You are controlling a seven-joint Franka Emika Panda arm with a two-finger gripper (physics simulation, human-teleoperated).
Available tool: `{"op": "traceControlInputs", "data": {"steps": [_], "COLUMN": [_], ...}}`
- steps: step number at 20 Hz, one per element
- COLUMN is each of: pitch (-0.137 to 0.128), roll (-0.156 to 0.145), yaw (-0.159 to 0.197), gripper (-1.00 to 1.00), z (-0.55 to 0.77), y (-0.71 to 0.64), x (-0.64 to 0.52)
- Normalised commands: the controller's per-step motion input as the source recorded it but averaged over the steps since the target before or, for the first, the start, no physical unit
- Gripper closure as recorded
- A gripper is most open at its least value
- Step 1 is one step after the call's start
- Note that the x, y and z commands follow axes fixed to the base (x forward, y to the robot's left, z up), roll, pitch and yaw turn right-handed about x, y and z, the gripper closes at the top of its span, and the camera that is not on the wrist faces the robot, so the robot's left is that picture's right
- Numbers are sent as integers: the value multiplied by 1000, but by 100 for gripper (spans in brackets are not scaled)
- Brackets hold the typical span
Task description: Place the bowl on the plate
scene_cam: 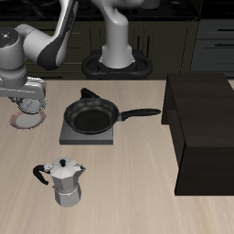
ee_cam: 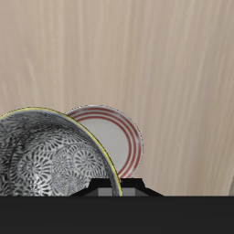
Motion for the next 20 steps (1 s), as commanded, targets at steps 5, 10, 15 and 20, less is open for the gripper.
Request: {"op": "traceControlInputs", "data": {"steps": [5,10,15,20], "pitch": [23,28,25,1], "roll": [-16,-18,-5,6], "yaw": [8,3,7,13], "gripper": [100,100,100,100], "z": [-119,-191,-209,-52], "y": [-37,-36,0,27], "x": [-2,-3,16,-2]}}
